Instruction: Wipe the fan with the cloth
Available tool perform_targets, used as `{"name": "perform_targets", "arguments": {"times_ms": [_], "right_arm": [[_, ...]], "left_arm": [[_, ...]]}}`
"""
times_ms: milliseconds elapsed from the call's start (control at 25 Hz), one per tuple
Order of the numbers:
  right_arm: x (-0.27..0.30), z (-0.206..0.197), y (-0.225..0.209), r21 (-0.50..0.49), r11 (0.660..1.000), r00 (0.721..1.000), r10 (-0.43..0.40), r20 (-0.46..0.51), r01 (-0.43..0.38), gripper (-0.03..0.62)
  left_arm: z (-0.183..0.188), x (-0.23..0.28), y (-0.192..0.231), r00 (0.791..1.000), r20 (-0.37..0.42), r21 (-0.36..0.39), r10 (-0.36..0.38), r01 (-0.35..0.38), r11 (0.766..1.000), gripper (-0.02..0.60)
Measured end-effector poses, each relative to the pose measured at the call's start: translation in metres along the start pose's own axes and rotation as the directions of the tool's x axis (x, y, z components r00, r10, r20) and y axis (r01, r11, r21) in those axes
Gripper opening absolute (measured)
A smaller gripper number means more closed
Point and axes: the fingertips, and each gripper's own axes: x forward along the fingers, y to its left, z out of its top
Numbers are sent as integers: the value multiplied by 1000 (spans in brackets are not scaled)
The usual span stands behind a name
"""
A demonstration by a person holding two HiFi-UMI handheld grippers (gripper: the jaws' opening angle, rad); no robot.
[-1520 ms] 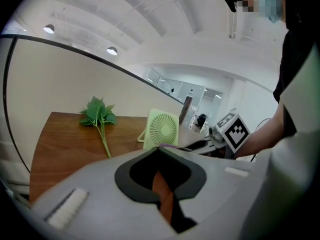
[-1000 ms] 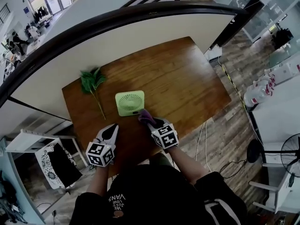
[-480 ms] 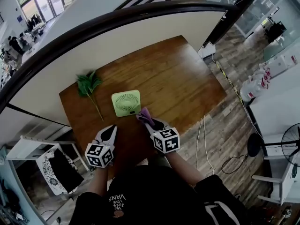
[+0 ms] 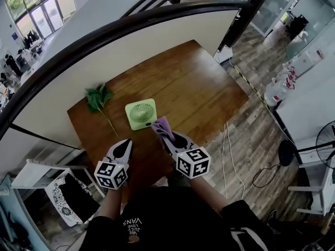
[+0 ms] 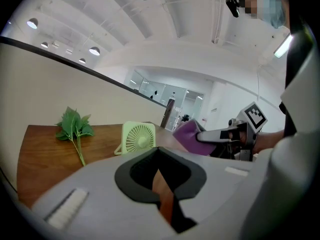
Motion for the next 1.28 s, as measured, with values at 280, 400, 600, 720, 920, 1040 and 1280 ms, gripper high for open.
{"name": "perform_targets", "arguments": {"times_ms": [280,400,600,720,920,1040,1280], "right_arm": [[-33,19,-2,-17,1000,998,4,56,-3,103],[-43,22,-6,-22,999,998,26,53,-25,103],[-58,35,-7,-42,996,996,78,39,-77,103],[-67,38,-9,-54,992,993,112,31,-110,103],[-79,40,-13,-63,985,987,159,22,-158,103],[-86,40,-17,-74,981,984,179,18,-177,103],[-96,38,-23,-77,975,978,208,11,-207,103]], "left_arm": [[19,-14,-21,998,54,16,17,-18,1000,11],[24,-18,-30,996,81,10,47,-48,999,11],[33,-26,-46,988,109,-19,105,-104,994,11],[38,-29,-57,982,133,-18,135,-134,991,11],[43,-40,-69,970,157,-17,185,-185,983,12],[43,-44,-77,966,154,-5,207,-209,978,12],[42,-47,-95,959,155,20,236,-241,970,11]]}}
